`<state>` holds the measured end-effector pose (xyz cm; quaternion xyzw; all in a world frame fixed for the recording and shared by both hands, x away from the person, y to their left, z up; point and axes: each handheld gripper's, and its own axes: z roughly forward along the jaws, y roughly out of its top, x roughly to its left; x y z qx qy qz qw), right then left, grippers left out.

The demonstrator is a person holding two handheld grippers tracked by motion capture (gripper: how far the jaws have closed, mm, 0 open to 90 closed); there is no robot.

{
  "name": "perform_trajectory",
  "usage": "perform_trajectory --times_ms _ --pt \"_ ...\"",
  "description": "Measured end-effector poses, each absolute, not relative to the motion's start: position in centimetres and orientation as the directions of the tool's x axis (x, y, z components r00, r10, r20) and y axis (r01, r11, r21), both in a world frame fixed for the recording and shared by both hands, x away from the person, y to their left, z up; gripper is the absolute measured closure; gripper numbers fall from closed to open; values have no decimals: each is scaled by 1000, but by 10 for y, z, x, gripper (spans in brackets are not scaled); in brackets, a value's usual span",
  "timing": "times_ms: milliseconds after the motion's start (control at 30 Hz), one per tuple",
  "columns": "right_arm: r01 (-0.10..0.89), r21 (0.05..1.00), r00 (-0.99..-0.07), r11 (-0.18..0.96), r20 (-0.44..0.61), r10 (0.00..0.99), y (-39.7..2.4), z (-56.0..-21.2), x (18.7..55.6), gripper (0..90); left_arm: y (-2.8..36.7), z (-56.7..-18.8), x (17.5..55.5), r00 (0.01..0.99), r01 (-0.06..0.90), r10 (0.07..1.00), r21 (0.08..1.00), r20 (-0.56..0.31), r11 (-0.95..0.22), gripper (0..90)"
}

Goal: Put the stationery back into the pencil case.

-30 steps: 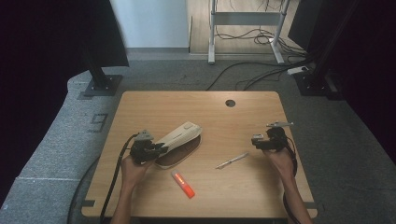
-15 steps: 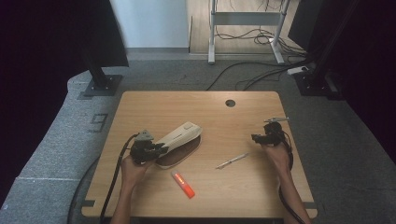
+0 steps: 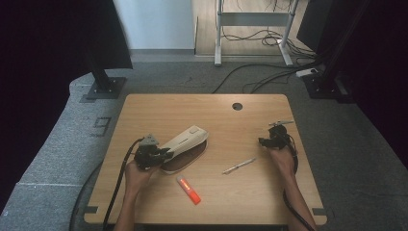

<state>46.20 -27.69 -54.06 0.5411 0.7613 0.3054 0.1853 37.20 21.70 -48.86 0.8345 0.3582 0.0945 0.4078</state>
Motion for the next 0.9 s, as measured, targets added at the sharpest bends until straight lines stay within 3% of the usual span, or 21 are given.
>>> perform_trajectory --times_ms 500,900 --pt "713 670 -315 209 39 948 -277 -540 456 455 216 -488 372 728 518 673 747 -131 -416 724" --pt "685 696 -354 215 60 933 -273 -531 448 456 217 -487 371 722 519 679 750 -129 -410 744"
